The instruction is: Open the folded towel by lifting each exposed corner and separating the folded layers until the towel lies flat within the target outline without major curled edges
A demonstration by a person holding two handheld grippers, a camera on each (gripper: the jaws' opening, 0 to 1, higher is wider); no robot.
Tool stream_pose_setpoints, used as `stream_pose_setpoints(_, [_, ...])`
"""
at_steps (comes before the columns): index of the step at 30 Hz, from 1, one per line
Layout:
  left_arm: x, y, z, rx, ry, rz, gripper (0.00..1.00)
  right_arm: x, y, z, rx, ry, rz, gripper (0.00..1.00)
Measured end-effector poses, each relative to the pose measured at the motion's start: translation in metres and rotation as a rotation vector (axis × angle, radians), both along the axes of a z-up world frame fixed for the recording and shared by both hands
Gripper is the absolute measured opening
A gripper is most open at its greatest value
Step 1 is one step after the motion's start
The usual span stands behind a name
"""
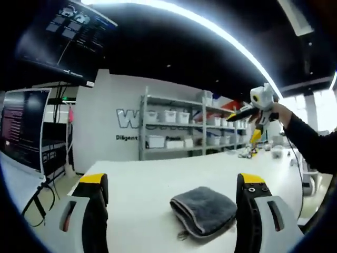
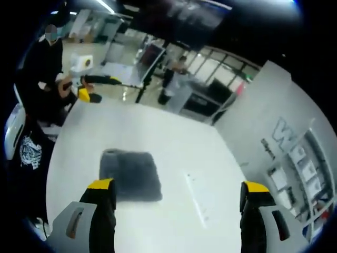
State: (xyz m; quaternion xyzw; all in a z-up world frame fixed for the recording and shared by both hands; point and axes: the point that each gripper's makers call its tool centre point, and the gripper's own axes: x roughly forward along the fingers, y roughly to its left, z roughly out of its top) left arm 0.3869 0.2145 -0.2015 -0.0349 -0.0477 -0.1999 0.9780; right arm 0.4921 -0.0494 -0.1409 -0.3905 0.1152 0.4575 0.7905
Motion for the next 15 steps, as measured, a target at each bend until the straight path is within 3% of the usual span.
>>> stream_pose_setpoints(3, [-0.003, -0.002, 0.007, -0.087, -0.035, -0.005, 1.00, 0.004, 0.004, 0.005, -0.016, 0.003, 0.011, 0.98])
stream_pose_setpoints(4, [-0.005, -0.004, 0.009, -0.150, -0.044, -0.023, 1.00, 0.006, 0.007, 0.009, -0.021, 0.008, 0.015, 0.97])
stream_pose_setpoints(8, [-0.007, -0.005, 0.008, -0.298, -0.025, -0.053, 1.00, 0.010, 0.013, 0.016, -0.028, 0.016, 0.026, 0.97])
stream_pose_setpoints(15, [-0.014, -0.017, -0.004, -0.416, 0.021, -0.097, 1.00, 0.012, 0.024, 0.020, -0.071, 0.017, 0.059, 0.96])
